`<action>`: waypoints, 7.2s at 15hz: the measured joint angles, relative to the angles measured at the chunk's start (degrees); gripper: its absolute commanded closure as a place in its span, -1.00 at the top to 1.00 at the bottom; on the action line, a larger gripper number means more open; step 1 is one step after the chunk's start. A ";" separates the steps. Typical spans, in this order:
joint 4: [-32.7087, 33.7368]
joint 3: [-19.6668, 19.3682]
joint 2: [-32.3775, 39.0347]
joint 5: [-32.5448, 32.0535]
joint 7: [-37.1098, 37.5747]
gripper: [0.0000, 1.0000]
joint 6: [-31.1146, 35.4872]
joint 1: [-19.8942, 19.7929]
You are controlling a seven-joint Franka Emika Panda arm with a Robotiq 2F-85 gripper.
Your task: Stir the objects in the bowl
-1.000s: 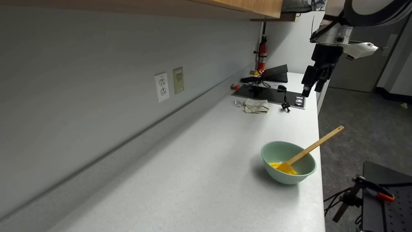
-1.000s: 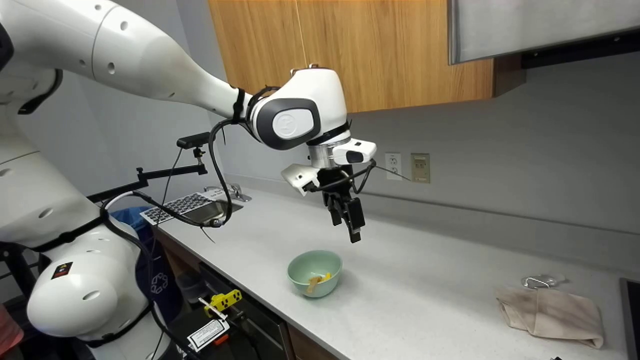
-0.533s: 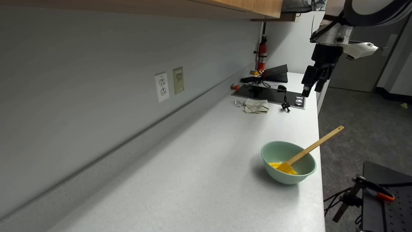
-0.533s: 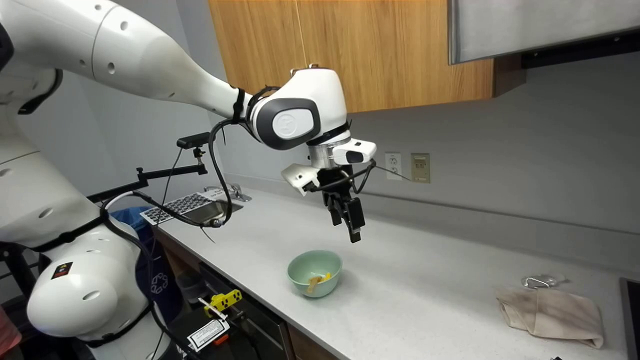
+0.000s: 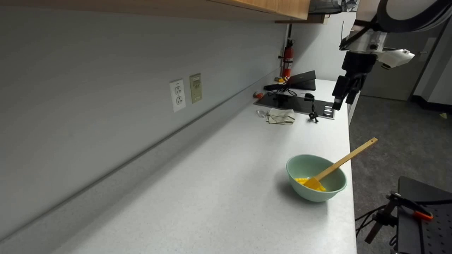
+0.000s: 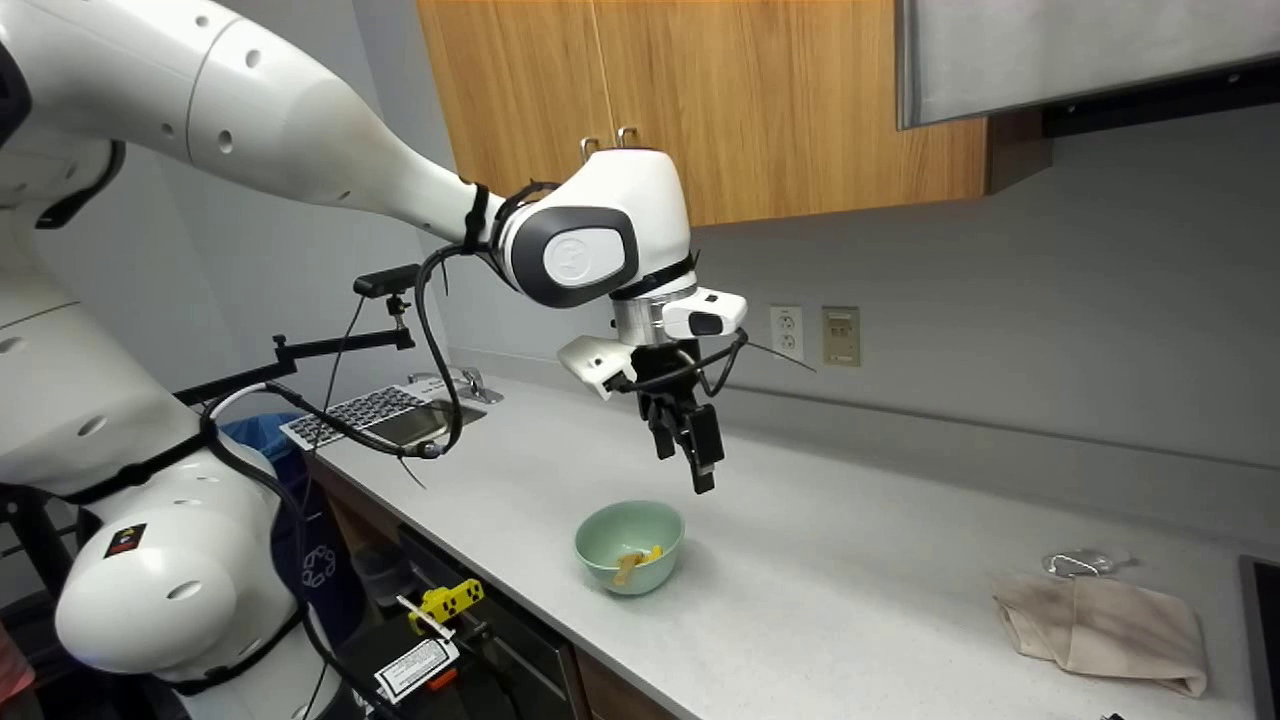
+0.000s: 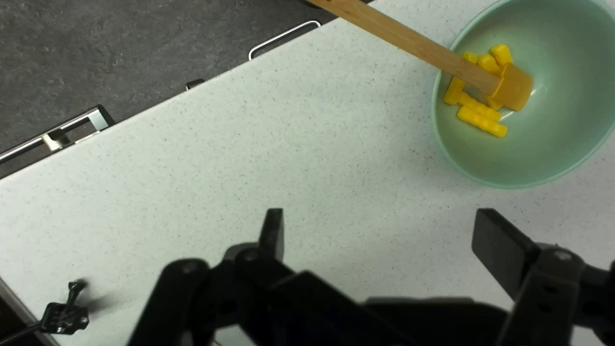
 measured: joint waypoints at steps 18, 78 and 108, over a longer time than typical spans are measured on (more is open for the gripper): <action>-4.91 1.37 0.71 -0.40 -14.44 1.00 -0.17 4.18; -12.31 11.07 5.73 -35.56 -21.77 -0.91 -4.85 9.26; -8.03 14.16 6.49 -44.35 -20.05 -0.91 -23.55 13.78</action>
